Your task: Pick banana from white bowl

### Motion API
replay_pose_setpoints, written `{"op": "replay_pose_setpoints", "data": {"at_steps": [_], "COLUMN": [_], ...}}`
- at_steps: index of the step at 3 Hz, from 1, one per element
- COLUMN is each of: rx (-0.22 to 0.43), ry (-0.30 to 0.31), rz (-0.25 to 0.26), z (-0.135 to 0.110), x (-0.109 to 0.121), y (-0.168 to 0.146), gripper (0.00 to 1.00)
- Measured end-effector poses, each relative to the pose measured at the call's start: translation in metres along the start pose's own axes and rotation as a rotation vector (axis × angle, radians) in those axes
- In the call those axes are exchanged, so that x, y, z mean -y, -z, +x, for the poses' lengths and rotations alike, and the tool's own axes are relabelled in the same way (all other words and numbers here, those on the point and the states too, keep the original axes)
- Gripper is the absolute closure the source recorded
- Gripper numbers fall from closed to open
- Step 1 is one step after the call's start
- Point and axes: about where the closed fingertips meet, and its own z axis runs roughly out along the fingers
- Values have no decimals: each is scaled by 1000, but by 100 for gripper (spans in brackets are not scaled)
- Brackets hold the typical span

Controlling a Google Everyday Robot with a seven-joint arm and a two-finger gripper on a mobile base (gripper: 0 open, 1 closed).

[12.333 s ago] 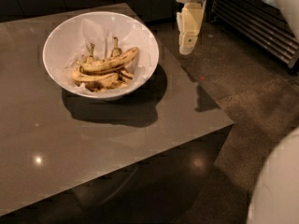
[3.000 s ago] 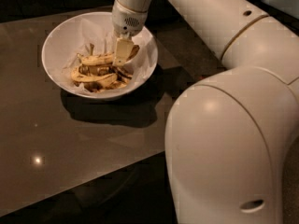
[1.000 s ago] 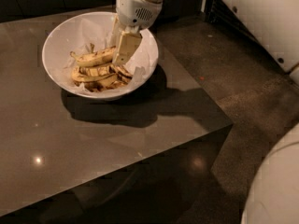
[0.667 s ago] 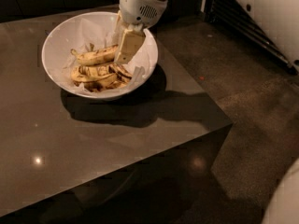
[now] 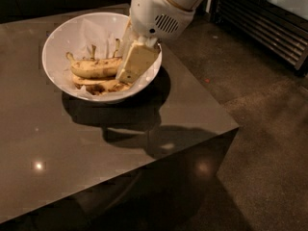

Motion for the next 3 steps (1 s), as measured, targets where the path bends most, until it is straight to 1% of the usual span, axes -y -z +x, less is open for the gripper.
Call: {"op": "replay_pose_setpoints", "data": {"at_steps": [1, 2, 3], "rx": [-7, 5, 10], "ry": [-2, -18, -64], "rz": [4, 25, 68], "z": [0, -7, -19], "x": [-8, -28, -76], "y": [3, 12, 28], "gripper": [100, 100, 100]}}
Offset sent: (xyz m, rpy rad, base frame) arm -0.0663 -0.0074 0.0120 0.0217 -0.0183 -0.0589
